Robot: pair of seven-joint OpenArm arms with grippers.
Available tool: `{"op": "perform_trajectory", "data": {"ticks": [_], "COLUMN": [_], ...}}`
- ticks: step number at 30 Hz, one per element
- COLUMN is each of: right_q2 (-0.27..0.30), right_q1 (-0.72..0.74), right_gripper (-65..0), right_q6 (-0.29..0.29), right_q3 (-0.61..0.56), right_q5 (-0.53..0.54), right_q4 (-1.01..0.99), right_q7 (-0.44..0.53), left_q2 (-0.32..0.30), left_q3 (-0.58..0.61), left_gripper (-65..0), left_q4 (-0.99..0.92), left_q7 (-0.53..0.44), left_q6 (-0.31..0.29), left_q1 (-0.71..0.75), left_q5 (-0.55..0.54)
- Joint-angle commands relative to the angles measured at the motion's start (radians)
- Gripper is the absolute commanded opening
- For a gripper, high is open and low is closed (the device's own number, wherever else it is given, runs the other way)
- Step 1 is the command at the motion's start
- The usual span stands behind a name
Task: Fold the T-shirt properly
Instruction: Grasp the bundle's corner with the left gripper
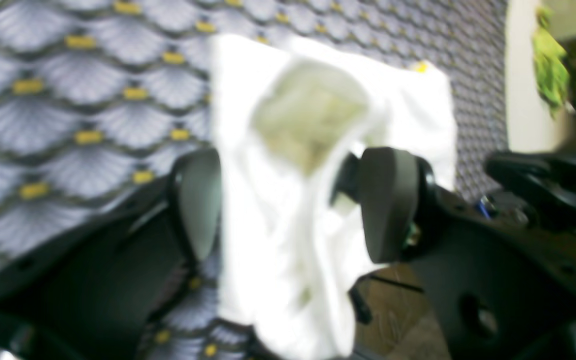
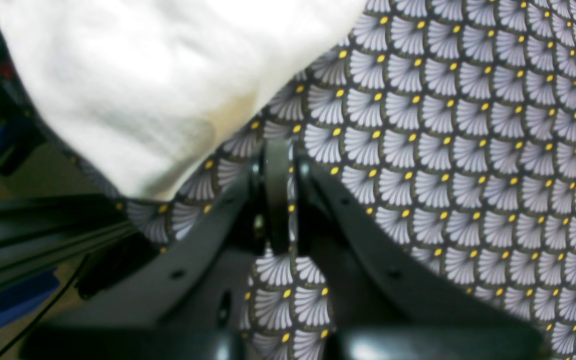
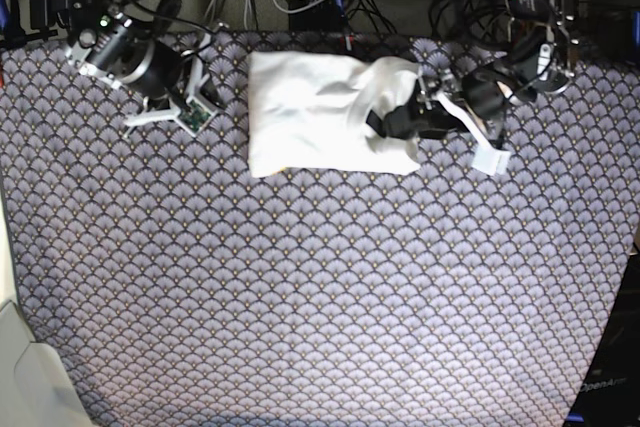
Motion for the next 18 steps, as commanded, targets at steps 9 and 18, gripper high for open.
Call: {"op": "perform_trajectory", "data": {"ticks": [9, 18], "right_q2": [0.011, 0.011], "right_q1": [0.006, 0.009], "right_gripper": [-65.0, -65.0], "right_q6": [-0.001, -0.001], "right_q3": [0.003, 0.003], "right_q5": [0.01, 0.01], "right_q4": [0.015, 0.001], "right_q7": [0.02, 0.02], "left_q2": [-0.006, -0.008], "left_q3": [0.017, 0.023], "left_gripper": [-22.8, -22.8], "left_q4": [-0.061, -0.082], "left_q7": [-0.014, -0.046], "left_q6": [-0.005, -0.004], "left_q1": [-0.023, -0.021], "left_q5": [-0.018, -0.018]}}
